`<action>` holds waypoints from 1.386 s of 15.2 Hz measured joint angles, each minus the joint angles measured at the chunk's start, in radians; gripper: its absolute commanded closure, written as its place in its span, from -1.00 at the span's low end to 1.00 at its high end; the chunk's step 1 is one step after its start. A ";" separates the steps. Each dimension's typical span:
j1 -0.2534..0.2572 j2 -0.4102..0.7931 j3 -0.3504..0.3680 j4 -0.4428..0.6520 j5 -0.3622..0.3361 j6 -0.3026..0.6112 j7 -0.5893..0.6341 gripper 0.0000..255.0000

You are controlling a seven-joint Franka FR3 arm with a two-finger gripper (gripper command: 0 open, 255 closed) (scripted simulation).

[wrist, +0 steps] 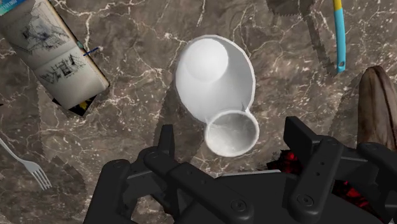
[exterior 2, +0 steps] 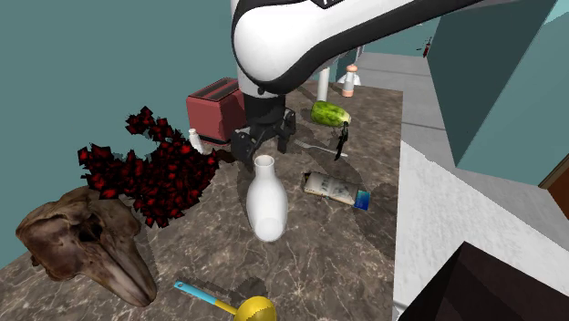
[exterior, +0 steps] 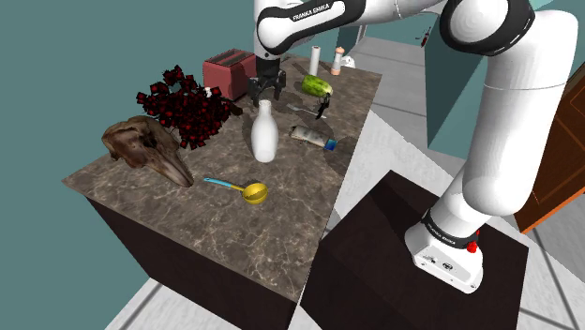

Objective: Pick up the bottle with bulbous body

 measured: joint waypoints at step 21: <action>0.002 0.024 -0.001 -0.013 -0.005 0.037 0.004 1.00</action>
